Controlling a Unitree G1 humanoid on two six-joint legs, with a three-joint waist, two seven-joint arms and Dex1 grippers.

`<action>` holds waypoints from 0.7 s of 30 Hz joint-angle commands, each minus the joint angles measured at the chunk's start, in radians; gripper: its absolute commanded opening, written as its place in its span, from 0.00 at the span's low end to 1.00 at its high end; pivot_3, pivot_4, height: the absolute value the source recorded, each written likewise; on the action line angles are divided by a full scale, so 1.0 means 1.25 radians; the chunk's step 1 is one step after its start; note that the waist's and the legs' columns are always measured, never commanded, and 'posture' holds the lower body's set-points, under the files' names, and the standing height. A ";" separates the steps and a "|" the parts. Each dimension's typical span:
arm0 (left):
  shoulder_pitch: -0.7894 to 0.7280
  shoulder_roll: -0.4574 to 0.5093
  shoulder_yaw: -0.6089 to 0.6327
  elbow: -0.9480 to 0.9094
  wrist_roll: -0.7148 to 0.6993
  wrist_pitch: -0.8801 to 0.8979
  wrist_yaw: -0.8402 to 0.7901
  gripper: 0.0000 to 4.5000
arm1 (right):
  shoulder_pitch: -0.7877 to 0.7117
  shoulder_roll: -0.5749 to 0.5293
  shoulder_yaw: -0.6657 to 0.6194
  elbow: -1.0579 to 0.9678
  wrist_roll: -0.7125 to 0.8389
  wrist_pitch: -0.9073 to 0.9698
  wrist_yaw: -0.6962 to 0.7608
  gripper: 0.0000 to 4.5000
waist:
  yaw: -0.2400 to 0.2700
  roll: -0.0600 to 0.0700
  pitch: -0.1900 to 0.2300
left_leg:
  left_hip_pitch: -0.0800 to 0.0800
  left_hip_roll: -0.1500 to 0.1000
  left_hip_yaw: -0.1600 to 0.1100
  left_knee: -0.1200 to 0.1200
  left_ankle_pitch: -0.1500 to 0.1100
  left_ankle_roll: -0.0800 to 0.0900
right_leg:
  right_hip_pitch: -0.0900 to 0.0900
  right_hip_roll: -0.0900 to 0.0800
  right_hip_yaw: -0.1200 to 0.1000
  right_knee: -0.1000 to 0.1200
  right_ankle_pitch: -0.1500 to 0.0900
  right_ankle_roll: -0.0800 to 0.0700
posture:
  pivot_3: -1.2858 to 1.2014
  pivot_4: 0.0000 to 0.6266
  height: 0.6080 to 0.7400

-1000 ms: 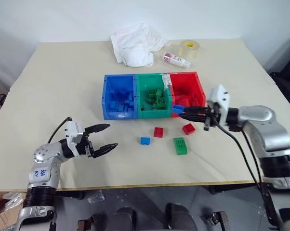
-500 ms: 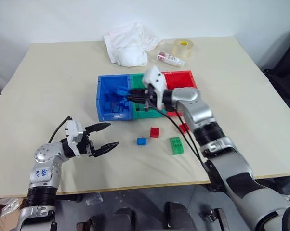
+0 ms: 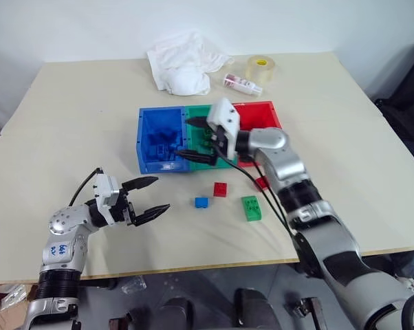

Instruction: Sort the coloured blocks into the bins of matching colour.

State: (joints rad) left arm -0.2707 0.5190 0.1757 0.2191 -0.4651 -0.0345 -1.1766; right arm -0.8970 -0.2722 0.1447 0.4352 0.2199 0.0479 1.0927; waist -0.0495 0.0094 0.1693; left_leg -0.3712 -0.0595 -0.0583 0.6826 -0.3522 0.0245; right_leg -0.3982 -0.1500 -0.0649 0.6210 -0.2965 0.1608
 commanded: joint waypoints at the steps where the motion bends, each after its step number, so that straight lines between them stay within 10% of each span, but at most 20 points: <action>1: -0.017 0.003 -0.005 0.013 -0.006 -0.009 -0.020 1.00 | 0.100 -0.090 -0.044 -0.196 0.081 0.077 0.063 0.99 | 0.001 0.000 0.000 | 0.000 0.000 0.000 0.000 0.000 0.000 | 0.000 0.000 0.000 -0.001 0.000 0.000 | 0.52 0.24 1.00; 15: -0.056 -0.002 -0.030 0.066 -0.006 -0.023 -0.072 1.00 | 0.699 -0.461 -0.421 -0.574 0.241 0.326 0.043 0.99 | 0.045 0.000 0.000 | 0.000 0.002 0.007 0.000 0.000 0.000 | 0.004 0.000 0.001 -0.010 0.000 0.000 | 0.52 0.24 1.00; 21: -0.068 -0.001 -0.023 0.077 -0.014 -0.025 -0.092 1.00 | 0.723 -0.474 -0.430 -0.579 0.236 0.347 -0.006 0.99 | 0.047 0.000 0.000 | 0.001 0.002 0.010 0.001 0.000 0.001 | 0.004 0.001 0.002 -0.011 0.000 0.000 | 0.52 0.24 1.00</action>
State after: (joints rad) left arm -0.3436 0.5128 0.1368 0.3272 -0.4652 -0.0528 -1.2794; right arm 0.0264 -0.8570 -0.3879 -0.2535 0.4989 0.4765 1.1089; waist 0.0089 0.0089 0.1696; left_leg -0.3693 -0.0563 -0.0459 0.6835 -0.3519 0.0254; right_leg -0.3927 -0.1493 -0.0623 0.6072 -0.2963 0.1612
